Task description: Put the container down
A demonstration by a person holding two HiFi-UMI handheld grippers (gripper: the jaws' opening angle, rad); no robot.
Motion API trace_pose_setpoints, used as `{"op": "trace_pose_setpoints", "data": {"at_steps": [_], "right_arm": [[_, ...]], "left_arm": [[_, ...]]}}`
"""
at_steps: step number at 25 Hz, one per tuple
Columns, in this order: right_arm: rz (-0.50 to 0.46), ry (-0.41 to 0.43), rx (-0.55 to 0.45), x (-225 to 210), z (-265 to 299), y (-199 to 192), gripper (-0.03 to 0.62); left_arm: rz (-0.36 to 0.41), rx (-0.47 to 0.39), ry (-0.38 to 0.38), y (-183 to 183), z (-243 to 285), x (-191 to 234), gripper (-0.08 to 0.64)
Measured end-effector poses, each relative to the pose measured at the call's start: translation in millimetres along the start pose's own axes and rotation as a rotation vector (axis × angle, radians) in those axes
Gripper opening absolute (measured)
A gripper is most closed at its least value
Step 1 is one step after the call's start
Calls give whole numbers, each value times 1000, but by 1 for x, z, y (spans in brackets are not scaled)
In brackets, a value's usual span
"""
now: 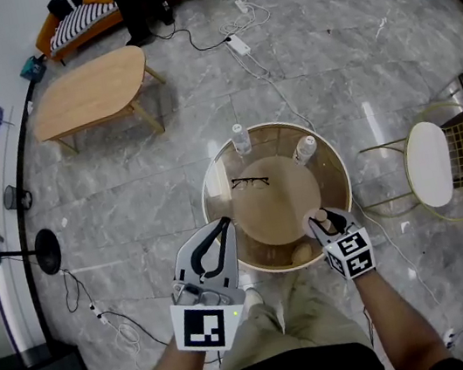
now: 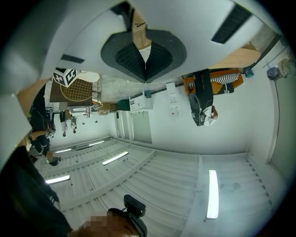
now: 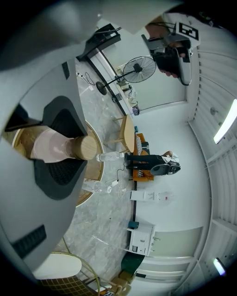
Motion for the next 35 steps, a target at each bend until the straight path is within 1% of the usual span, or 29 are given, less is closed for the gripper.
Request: {"op": "trace_pose_setpoints", "data": {"at_steps": [4,14,19,22,31,35], "right_arm": [[3,-2,25,-3,13,-9,153],[2,-15,58,-12,45,-30,153],[14,-27,87,-19,62,-41,153],[31,-19,101,-19,70,-44,153],[33,-3,135,-16,94,-49,153],[28,-7,168,-18,106,-59,155]], "left_arm": [[-5,-1,-8,0,2,-2,15],[19,13,-28,-5,4,-7,15],[-7,20,-18,-9,5,-2,15],[-26,23,-11,-10,3,3,15],[-21,37,-8,-16,5,10,15],[-18,40,-11,-19,8,10,15]]}}
Point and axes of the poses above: the fingertips, and each gripper's own axes: z forward along the fingers, x to its left, y out of its top, the point moved 2 cm from there along -z, backward along the fingers, and after that the axes turned 15 degrees about x, right-handed, at the moved point
